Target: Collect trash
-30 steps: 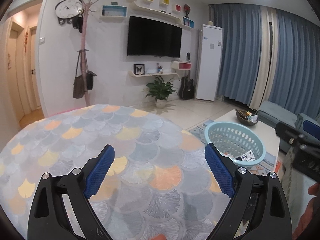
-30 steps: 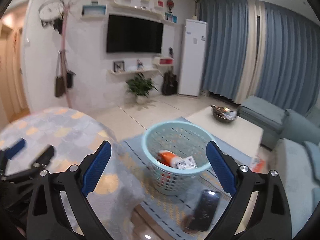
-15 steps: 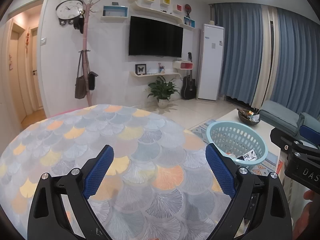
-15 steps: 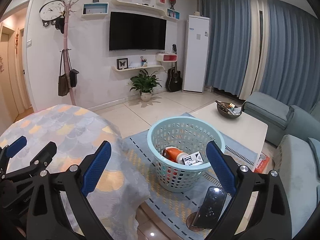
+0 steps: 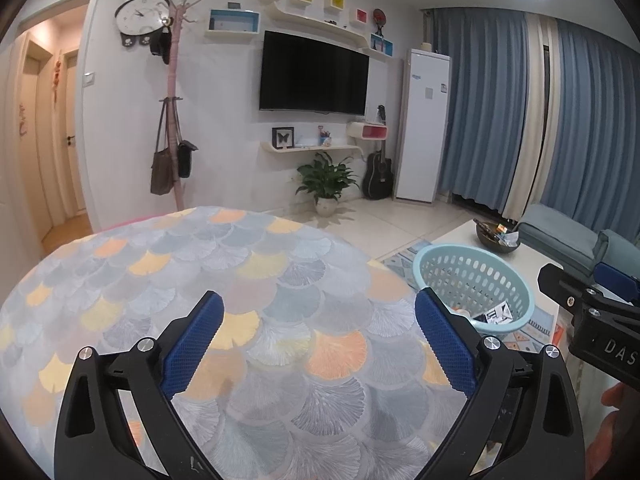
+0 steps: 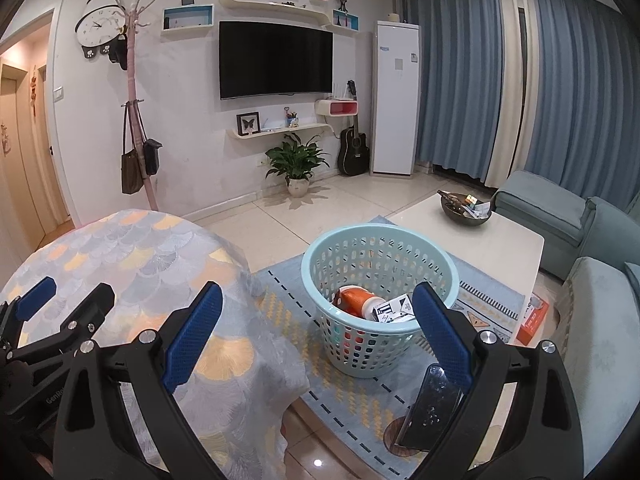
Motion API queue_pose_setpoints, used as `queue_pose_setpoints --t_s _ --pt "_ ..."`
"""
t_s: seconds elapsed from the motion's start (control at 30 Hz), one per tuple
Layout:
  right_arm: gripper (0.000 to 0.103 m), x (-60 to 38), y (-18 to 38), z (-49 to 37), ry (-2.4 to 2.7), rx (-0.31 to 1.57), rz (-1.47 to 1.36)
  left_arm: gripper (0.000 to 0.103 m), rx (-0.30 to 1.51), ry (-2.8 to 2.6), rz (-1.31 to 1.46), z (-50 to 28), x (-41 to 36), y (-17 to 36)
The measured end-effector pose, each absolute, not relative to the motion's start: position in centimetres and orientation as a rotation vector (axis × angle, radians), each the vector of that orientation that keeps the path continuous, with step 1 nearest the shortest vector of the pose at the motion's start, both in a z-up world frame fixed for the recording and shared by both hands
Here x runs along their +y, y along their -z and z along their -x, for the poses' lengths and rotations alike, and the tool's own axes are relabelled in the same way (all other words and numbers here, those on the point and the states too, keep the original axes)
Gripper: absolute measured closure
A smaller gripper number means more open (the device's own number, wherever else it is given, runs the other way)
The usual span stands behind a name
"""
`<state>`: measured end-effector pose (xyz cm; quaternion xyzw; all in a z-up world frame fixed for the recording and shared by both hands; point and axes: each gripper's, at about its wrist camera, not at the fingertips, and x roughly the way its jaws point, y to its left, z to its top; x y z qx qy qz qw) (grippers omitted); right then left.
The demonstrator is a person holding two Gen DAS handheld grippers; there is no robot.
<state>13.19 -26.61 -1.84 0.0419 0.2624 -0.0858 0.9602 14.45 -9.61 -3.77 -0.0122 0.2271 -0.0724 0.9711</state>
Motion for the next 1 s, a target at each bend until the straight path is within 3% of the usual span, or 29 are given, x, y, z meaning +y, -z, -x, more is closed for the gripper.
queue_pose_setpoints --t_s 1.0 --pt "0.012 -26.87 2.81 -13.68 0.145 0.568 -0.086 0.008 0.458 0.166 0.025 -14.1 -9.42 3.2"
